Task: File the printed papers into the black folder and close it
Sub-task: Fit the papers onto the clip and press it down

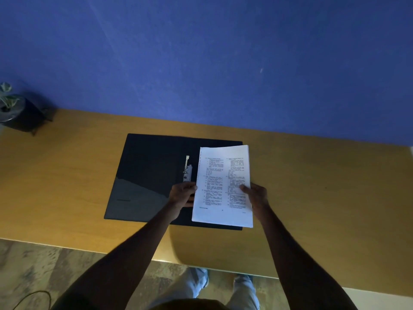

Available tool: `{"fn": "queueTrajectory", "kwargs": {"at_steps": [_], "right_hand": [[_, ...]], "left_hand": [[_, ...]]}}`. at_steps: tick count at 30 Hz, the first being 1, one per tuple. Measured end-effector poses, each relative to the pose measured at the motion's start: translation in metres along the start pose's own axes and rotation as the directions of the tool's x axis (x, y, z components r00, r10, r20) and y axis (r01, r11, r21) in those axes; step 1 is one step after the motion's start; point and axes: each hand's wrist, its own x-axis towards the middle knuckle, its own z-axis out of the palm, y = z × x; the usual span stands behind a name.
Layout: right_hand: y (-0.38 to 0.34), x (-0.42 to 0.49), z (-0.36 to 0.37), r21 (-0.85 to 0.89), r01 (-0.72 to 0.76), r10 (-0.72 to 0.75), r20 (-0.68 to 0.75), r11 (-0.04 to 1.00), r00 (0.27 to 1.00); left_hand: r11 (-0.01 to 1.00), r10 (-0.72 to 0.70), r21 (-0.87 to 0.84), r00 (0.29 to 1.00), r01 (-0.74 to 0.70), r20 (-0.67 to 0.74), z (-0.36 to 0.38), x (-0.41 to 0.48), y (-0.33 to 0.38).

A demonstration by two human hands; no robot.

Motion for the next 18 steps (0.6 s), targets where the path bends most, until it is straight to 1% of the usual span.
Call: {"fn": "queueTrajectory", "kwargs": {"at_steps": [4, 8, 14, 18], "right_hand": [[-0.002, 0.0, 0.01, -0.035, 0.047, -0.046, 0.007, 0.998, 0.999], [-0.002, -0.001, 0.023, -0.031, 0.059, -0.059, 0.01, 0.998, 0.998], [-0.004, 0.002, 0.037, -0.084, 0.036, -0.038, -0.03, 0.996, 0.999], [-0.007, 0.003, 0.044, -0.112, 0.032, -0.036, -0.031, 0.993, 0.999]], "left_hand": [[0.999, -0.007, 0.037, 0.994, 0.011, -0.11, 0.0, 0.003, 0.002], [0.999, 0.003, 0.052, 0.975, 0.009, -0.224, 0.0, 0.009, 0.001], [0.991, 0.023, 0.133, 0.952, 0.019, -0.304, -0.004, 0.014, 0.001], [0.972, 0.05, 0.233, 0.939, 0.033, -0.34, -0.007, 0.015, 0.001]]}}
